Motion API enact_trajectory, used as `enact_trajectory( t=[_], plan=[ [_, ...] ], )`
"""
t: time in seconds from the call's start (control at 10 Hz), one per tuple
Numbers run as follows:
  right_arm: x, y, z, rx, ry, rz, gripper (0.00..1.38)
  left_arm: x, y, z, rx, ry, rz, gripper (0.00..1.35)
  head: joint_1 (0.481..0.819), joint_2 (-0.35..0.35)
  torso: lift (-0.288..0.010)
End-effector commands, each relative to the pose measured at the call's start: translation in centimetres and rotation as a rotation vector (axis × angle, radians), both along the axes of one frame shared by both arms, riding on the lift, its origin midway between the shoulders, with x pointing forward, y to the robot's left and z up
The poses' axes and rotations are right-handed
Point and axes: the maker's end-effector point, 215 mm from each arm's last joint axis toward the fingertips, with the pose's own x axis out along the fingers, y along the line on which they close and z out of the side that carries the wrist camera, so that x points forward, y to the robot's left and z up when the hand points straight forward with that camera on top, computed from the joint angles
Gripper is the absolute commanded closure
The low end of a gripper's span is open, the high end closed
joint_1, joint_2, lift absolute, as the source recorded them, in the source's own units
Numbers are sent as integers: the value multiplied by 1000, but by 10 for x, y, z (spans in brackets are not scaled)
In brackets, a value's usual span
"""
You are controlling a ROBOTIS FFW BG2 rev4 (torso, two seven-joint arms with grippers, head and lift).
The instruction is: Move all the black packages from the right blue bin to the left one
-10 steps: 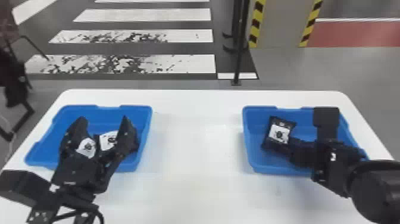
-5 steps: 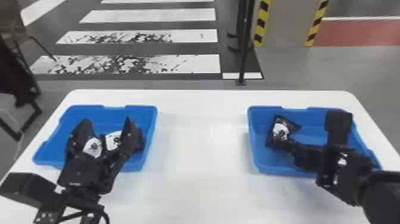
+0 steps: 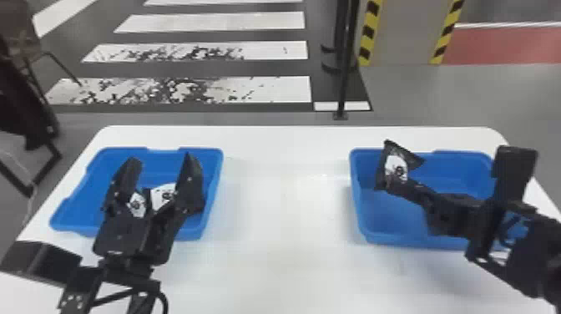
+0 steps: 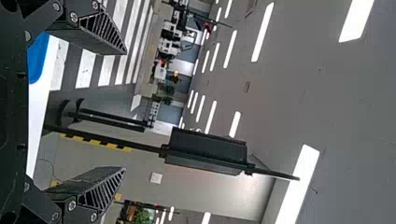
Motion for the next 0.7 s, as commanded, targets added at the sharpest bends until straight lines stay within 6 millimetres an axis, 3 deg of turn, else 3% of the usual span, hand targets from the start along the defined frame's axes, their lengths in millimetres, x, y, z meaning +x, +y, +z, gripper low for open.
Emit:
enact_trajectory(
  t=[0.0,0.2,0.4,0.6],
  plan=[
    [4,5,39,28,-93,63,1251,4,-11,4,-79,5,-51,193,695,51,-179],
    [11,51,79,88,-220,268,1251,11,-29,19,-126,6,-136,193,695,55,-179],
    [-1,101,87,166,-260,435,1251,14,-64,30,-136,46,-264,193,686,85,-179],
    [-29,151,90,238,-238,567,1251,15,-87,20,-111,113,-338,193,682,98,-179]
  ],
)
